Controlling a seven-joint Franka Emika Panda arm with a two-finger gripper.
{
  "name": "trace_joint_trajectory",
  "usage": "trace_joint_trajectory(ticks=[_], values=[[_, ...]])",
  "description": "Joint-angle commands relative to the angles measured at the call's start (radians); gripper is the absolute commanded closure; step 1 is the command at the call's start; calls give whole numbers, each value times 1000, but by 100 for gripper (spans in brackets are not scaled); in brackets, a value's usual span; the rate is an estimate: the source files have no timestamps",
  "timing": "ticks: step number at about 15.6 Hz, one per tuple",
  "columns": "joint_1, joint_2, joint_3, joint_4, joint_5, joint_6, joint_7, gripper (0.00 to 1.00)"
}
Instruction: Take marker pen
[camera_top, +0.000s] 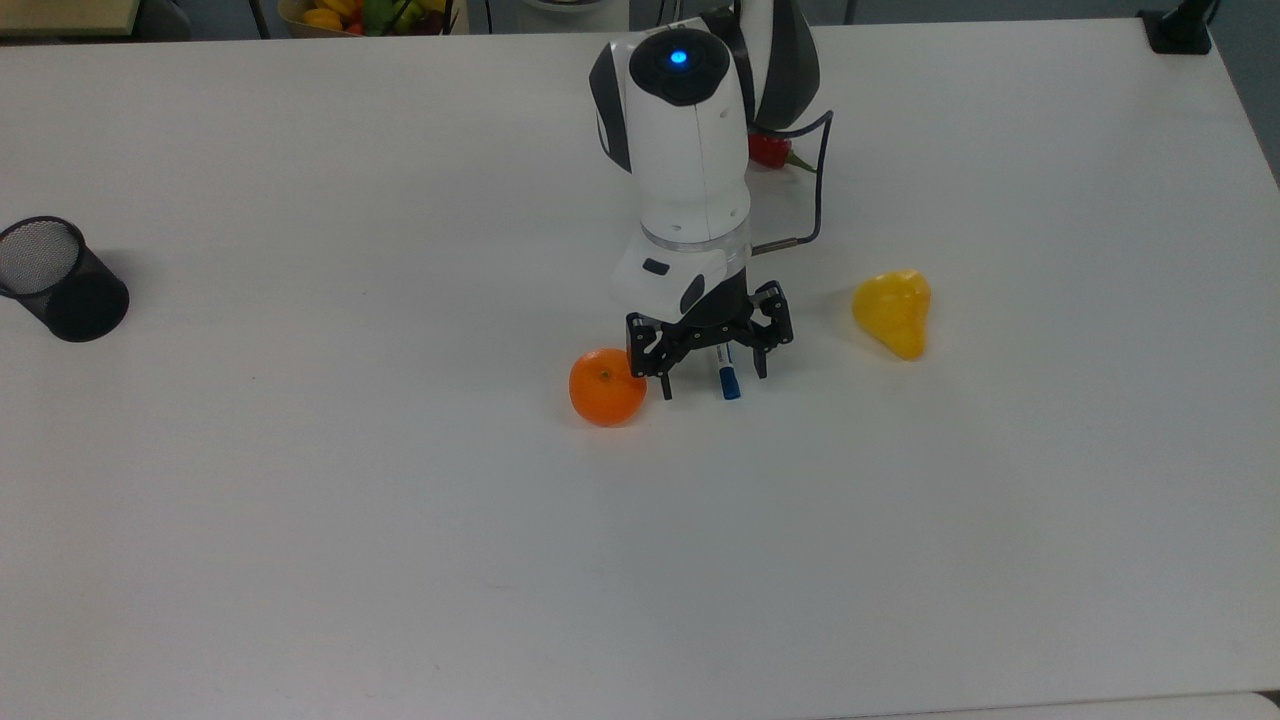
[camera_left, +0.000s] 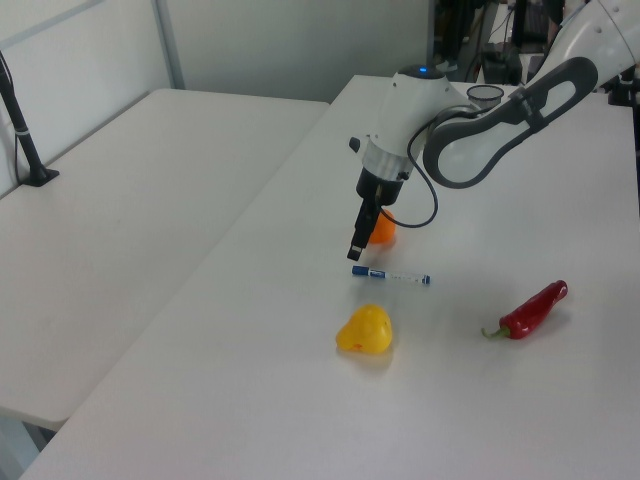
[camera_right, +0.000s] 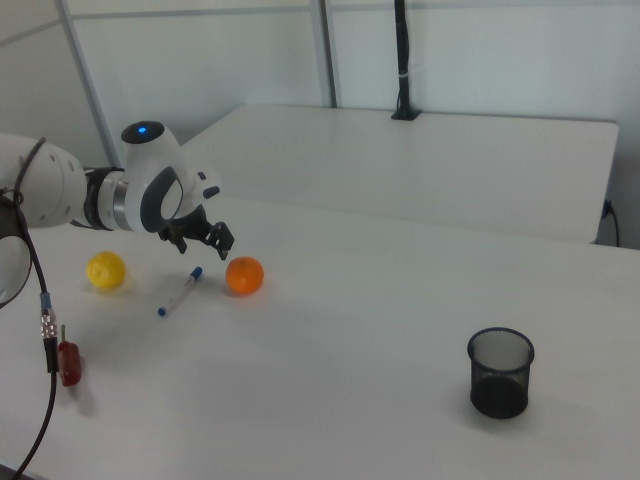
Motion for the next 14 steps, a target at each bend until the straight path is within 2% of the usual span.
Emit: trace_joint_trajectory(ticks=[1,3,5,9,12,14], values=[[-29,-107,-5,-17,-7,-47,22,0],[-56,-183,-5,-17,6,-115,34,0],[-87,-263,-5,-16,31,-246,81,0],[-111,-419,-31,-16,51,-500,86,0],[-82,-541,-115,-22,118,-665,78,0],[-30,-590,-193,-19,141,-773,68,0]])
